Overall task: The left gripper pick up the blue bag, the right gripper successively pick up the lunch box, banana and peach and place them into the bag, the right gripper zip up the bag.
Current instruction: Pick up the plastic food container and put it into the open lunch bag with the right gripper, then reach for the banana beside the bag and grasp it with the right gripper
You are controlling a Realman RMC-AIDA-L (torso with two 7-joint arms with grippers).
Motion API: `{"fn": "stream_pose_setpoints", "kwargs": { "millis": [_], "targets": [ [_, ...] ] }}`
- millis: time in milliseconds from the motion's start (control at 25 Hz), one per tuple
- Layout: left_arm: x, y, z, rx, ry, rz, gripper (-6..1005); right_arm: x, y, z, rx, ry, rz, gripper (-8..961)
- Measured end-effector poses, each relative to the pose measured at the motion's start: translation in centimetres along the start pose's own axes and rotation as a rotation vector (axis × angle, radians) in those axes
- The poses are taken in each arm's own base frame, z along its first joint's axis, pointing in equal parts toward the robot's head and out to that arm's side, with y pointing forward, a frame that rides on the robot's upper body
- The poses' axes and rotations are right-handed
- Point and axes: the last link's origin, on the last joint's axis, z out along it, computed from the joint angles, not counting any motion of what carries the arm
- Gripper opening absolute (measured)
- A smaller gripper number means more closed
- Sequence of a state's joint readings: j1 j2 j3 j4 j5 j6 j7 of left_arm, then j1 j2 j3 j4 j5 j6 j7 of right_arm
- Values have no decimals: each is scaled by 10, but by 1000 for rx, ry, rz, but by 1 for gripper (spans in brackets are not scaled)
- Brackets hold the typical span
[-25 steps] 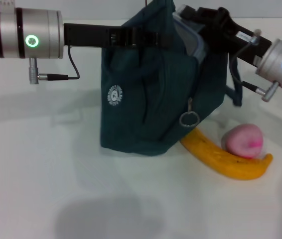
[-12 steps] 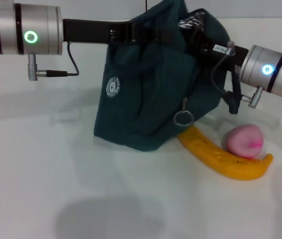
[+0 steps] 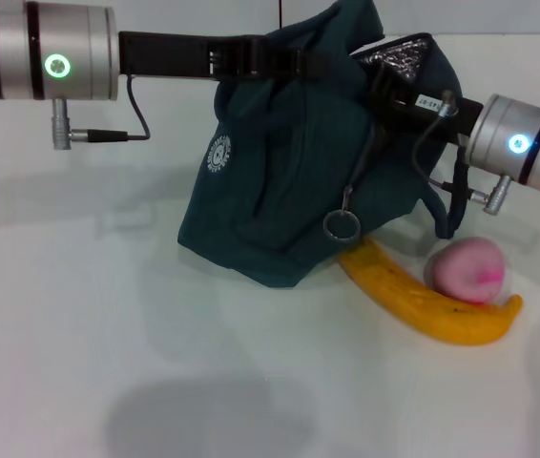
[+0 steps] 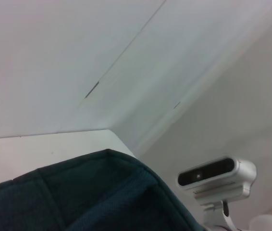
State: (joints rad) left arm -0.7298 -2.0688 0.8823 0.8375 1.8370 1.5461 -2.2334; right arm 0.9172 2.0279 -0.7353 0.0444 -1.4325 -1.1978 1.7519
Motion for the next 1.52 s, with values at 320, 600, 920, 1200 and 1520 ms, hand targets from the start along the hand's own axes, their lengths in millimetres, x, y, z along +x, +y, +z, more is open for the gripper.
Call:
{"fn": "stream_pose_setpoints", "kwargs": {
  "millis": [320,600,920,1200,1520],
  "targets": [
    [-1,-2,-2,12,5,-3,56,-7,-2,-23,-45,-69,-70,421],
    [-1,-4,-3,21,12,8,56,-6,7,-50,-162,-130,-190,514],
    [-3,-11,-8,53,42,11,56,5,6,-99,-219,-277,-372,587],
    [-6,-15,-11,72,57,1,56,16,-6,-163,-143,-485,-448,574],
    [-9,-18,-13,87,69,-5,57,47,-20,-194,46,-621,-636,581]
  ]
}}
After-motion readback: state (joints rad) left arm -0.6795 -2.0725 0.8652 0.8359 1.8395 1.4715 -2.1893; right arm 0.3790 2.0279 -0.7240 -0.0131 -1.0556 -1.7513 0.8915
